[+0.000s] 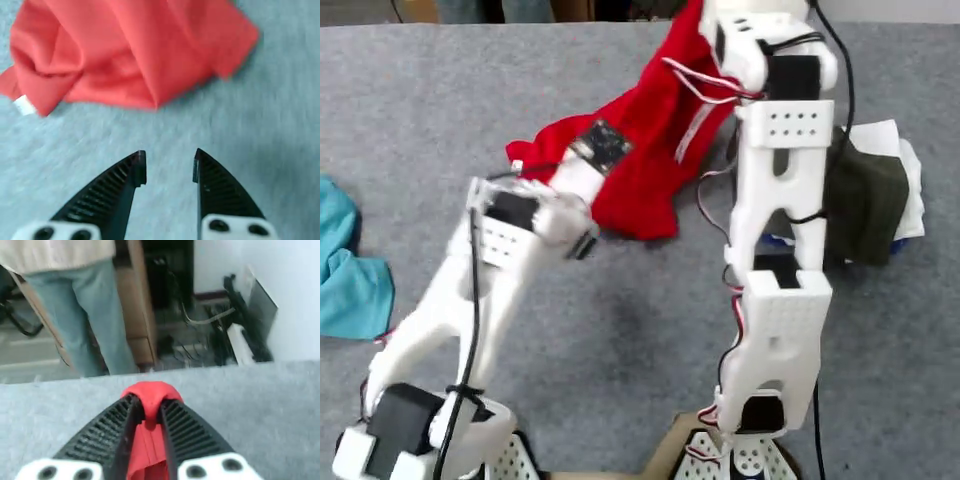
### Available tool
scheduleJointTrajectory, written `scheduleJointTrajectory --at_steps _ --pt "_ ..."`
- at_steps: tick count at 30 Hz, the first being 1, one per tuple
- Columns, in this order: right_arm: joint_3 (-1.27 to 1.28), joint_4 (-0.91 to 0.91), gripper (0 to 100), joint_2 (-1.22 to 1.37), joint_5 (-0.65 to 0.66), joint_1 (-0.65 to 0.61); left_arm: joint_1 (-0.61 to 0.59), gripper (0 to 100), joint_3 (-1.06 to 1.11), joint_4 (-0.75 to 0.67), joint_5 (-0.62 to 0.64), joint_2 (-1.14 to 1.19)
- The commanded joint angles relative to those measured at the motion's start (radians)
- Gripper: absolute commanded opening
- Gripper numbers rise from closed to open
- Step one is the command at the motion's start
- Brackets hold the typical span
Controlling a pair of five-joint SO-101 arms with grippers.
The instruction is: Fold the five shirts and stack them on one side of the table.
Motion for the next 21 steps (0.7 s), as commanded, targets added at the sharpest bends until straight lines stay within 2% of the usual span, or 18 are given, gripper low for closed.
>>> scheduleJointTrajectory --at_steps 1,4,6,8,11,13,18,21 --pt "-0.076 0.081 1.3 -0.012 -0.008 0.006 0.024 20 0.005 -0.196 0.189 0.077" --pt "-0.093 0.094 1.3 0.01 -0.005 0.006 0.03 27 -0.088 -0.218 0.331 0.221" --pt "-0.099 0.08 1.3 0.038 -0.005 0.025 0.042 28 -0.168 -0.207 0.405 0.316" --pt "-0.104 0.071 1.3 0.068 -0.005 0.048 0.058 29 -0.251 -0.147 0.417 0.387" --pt "-0.122 0.031 1.3 0.102 -0.005 0.08 0.087 29 -0.364 0.015 0.423 0.399" --pt "-0.145 0.031 1.3 0.116 -0.005 0.098 0.108 29 -0.409 0.061 0.427 0.399" --pt "-0.159 0.025 1.3 0.124 -0.009 0.133 0.133 29 -0.452 0.023 0.539 0.414" --pt "-0.159 0.025 1.3 0.125 -0.011 0.137 0.133 29 -0.443 -0.021 0.557 0.456"
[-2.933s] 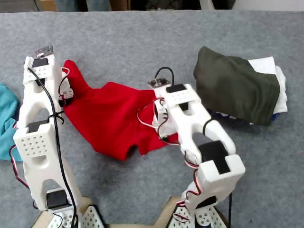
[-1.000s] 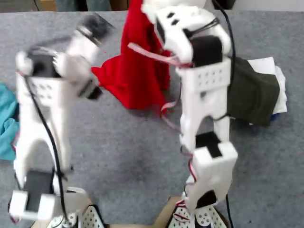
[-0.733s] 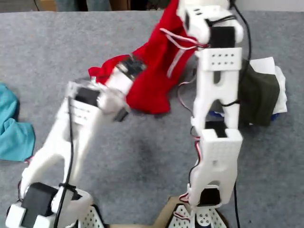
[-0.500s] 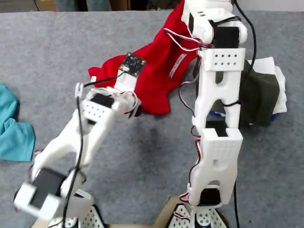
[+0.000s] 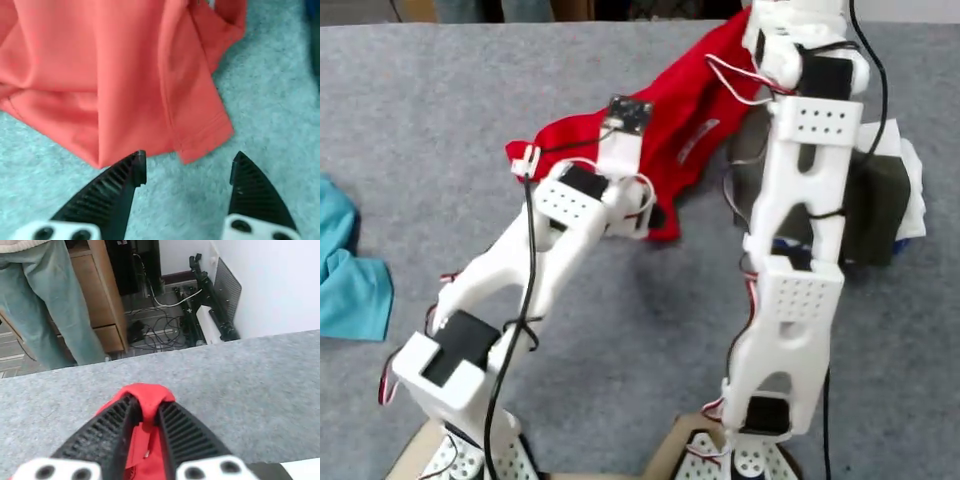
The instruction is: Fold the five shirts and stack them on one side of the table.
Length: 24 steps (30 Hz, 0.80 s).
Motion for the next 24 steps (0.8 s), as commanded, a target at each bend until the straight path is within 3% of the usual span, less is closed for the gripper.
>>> scheduleJointTrajectory --at_steps 1,6,10,19,24 --pt "-0.048 -0.028 1.3 -0.008 -0.012 0.012 0.005 29 -0.047 -0.049 0.032 0.037" --pt "-0.047 -0.029 1.3 -0.008 -0.012 0.008 0.01 28 -0.105 -0.055 0.04 0.149" --pt "-0.041 -0.043 1.3 -0.008 -0.011 0.008 -0.001 28 -0.173 -0.032 0.161 0.232" --pt "-0.041 -0.043 1.3 -0.008 -0.014 0.006 0.025 28 -0.288 0.054 0.23 0.285" --pt "-0.041 -0.043 1.3 -0.008 -0.014 0.006 0.03 18 -0.292 0.049 0.232 0.288"
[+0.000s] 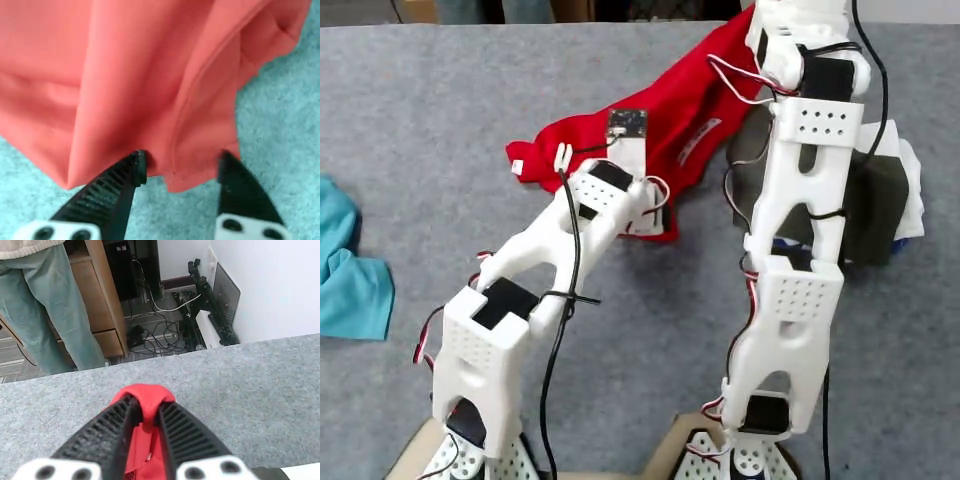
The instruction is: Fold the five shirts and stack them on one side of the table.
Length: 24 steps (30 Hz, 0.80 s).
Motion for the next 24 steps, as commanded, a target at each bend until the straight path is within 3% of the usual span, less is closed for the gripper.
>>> scheduleJointTrajectory --at_steps 1,24 --pt "-0.041 -0.025 1.3 -0.008 -0.014 0.008 0.007 17 -0.071 0.008 0.009 -0.006" --pt "-0.039 -0.025 1.3 -0.007 -0.014 0.002 0.081 16 -0.045 0.003 0.011 -0.003"
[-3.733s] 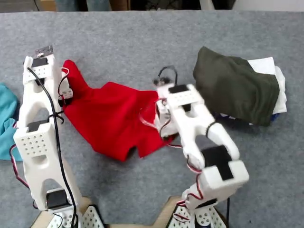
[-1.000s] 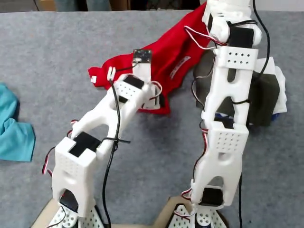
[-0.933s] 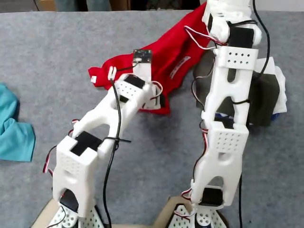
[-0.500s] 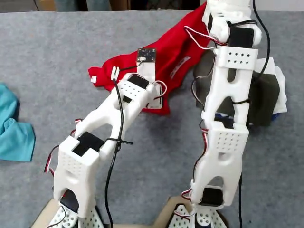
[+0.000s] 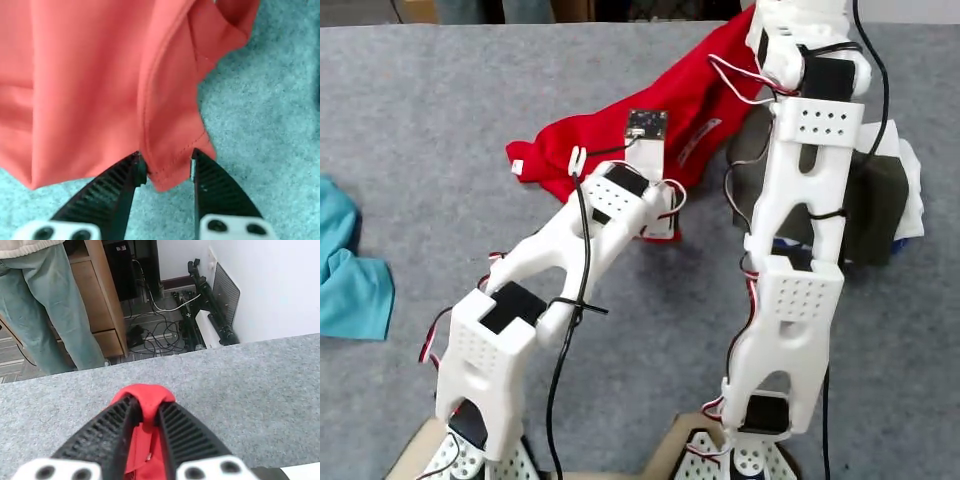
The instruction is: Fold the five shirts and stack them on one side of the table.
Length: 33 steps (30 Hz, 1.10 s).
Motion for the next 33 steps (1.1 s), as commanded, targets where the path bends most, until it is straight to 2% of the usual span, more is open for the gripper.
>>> scheduleJointTrajectory --at_steps 1,8,15,27,33 --pt "-0.039 -0.025 1.3 -0.007 -0.014 -0.002 0.021 16 -0.01 0.002 0.009 -0.003" --pt "-0.048 -0.04 1.3 0.025 -0.014 -0.003 0.024 16 -0.099 0.06 0.038 0.087" --pt "-0.048 -0.041 1.3 0.027 -0.014 -0.003 0.024 11 -0.193 0.12 0.041 0.155" --pt "-0.048 -0.043 1.3 0.027 -0.014 -0.002 0.012 4 -0.197 0.129 0.037 0.152" --pt "-0.048 -0.043 1.3 0.025 -0.014 0.002 -0.058 3 -0.318 0.275 0.029 0.15"
